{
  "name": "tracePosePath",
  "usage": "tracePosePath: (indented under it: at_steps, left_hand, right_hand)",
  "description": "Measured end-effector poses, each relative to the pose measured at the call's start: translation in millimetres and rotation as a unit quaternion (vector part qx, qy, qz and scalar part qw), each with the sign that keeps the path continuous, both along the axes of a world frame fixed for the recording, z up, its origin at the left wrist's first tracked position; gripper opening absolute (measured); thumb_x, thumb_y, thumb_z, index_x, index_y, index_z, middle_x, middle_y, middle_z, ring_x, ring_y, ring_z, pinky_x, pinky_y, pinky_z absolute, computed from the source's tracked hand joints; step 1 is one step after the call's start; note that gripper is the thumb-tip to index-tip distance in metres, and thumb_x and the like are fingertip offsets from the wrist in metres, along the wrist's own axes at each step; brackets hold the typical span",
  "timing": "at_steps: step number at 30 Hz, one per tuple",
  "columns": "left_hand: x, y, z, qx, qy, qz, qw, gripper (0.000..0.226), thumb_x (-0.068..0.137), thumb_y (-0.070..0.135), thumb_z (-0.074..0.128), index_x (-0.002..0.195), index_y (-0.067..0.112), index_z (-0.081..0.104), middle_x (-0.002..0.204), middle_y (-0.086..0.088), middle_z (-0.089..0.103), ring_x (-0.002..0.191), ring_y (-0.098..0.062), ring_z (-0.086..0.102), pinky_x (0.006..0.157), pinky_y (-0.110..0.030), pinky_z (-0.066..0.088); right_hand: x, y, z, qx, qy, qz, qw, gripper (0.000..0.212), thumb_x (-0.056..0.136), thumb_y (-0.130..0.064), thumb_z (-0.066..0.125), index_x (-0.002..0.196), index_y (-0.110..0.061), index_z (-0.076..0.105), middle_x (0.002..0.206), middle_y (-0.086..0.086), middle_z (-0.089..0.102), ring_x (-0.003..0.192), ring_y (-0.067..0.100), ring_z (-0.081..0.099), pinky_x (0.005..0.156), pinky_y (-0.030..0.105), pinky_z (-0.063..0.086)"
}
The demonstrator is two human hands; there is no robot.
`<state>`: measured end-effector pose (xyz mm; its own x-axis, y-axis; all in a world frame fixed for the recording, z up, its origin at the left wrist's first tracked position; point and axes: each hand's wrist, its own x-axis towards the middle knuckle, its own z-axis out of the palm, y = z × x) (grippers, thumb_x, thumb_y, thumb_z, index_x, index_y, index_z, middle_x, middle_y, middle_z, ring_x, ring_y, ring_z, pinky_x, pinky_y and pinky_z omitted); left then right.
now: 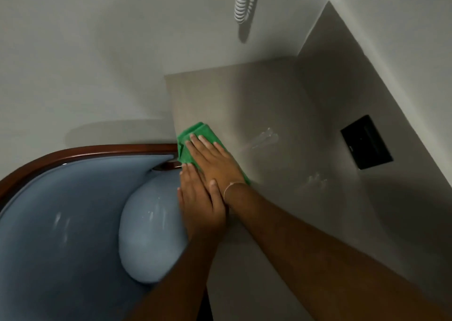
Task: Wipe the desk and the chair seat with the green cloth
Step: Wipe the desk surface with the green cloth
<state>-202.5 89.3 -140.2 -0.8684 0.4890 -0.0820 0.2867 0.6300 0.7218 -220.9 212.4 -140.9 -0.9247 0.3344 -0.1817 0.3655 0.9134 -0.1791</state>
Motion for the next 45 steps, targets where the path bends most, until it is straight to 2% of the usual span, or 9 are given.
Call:
tracePosePath:
  at_steps: [5,10,13,16,22,26,31,37,45]
  left_hand:
    - [-44,41,2,-0.064,0.097,-0.025,0.993,0.072,0.107,0.046,0.025,0.167,0.007,0.022,0.175,-0.013,0.025,0.164,-0.026,0.020,0.133,-0.049,0.017]
    - [-61,52,0,-0.089,0.100,-0.048,0.990,0.072,0.107,0.047,0.023,0.168,0.011,0.017,0.178,-0.009,0.017,0.166,-0.024,0.010,0.134,-0.051,0.012]
    - [-61,52,-2,-0.101,0.096,-0.047,0.989,0.071,0.108,0.046,0.024,0.169,0.011,0.016,0.178,-0.010,0.016,0.166,-0.025,0.009,0.134,-0.052,0.014]
    - [-61,52,-10,-0.128,0.104,-0.055,0.985,0.068,0.109,0.046,0.022,0.169,0.015,0.015,0.179,-0.009,0.012,0.166,-0.025,0.006,0.134,-0.051,0.013]
    - [-62,57,-24,-0.148,0.116,-0.056,0.981,0.065,0.107,0.037,0.022,0.170,0.019,0.012,0.179,-0.007,0.008,0.167,-0.024,0.002,0.134,-0.048,0.014]
    - [-66,58,-25,-0.156,0.122,-0.058,0.979,0.067,0.107,0.035,0.025,0.170,0.019,0.010,0.180,-0.004,0.005,0.167,-0.021,-0.003,0.135,-0.043,0.009]
    - [-65,58,-21,-0.163,0.124,-0.062,0.977,0.066,0.108,0.035,0.025,0.170,0.020,0.011,0.180,-0.002,0.005,0.166,-0.019,-0.004,0.133,-0.033,-0.006]
    - [-72,55,-19,-0.171,0.111,-0.072,0.976,0.066,0.106,0.032,0.028,0.169,0.018,0.016,0.179,-0.004,0.005,0.166,-0.024,-0.001,0.134,-0.047,0.013]
    - [-71,68,-1,-0.186,0.089,-0.067,0.976,0.073,0.099,0.042,0.016,0.165,0.013,0.028,0.176,-0.010,0.011,0.164,-0.031,0.006,0.132,-0.053,0.016]
  right_hand:
    - [4,100,3,0.007,0.050,-0.068,0.996,0.063,0.107,-0.045,0.036,0.162,-0.017,0.027,0.171,0.004,0.022,0.159,0.024,0.020,0.128,0.043,0.020]
    - [72,211,-5,0.061,0.021,-0.254,0.965,0.062,0.107,-0.050,0.035,0.163,-0.025,0.025,0.172,0.013,0.017,0.159,0.034,0.014,0.128,0.048,0.019]
    - [113,223,-4,0.053,-0.007,-0.356,0.933,0.065,0.106,-0.056,0.025,0.164,-0.027,0.018,0.173,0.014,0.009,0.160,0.032,0.007,0.130,0.050,0.011]
    - [136,178,-2,0.058,0.005,-0.391,0.919,0.067,0.107,-0.053,0.021,0.165,-0.018,0.015,0.172,0.017,0.012,0.159,0.033,0.012,0.128,0.051,0.018]
    - [132,48,-9,0.025,0.022,-0.276,0.960,0.066,0.106,-0.054,0.020,0.165,-0.026,0.011,0.174,0.007,0.006,0.161,0.025,0.008,0.128,0.044,0.015]
    - [63,87,-6,0.036,0.049,-0.194,0.979,0.064,0.105,-0.049,0.028,0.164,-0.027,0.021,0.173,0.005,0.014,0.160,0.024,0.016,0.126,0.045,0.021]
    - [-58,166,-3,0.037,0.054,-0.295,0.953,0.067,0.105,-0.047,0.033,0.164,-0.018,0.020,0.172,0.012,0.014,0.160,0.028,0.016,0.129,0.047,0.016]
    - [-166,140,-5,-0.002,0.052,-0.261,0.964,0.072,0.107,-0.048,0.026,0.165,-0.011,0.004,0.172,0.021,0.000,0.160,0.035,-0.003,0.130,0.048,0.002]
    - [-143,100,-9,-0.004,0.079,-0.008,0.997,0.070,0.107,-0.049,0.031,0.165,-0.016,0.011,0.174,0.009,0.006,0.161,0.024,0.006,0.130,0.043,0.009]
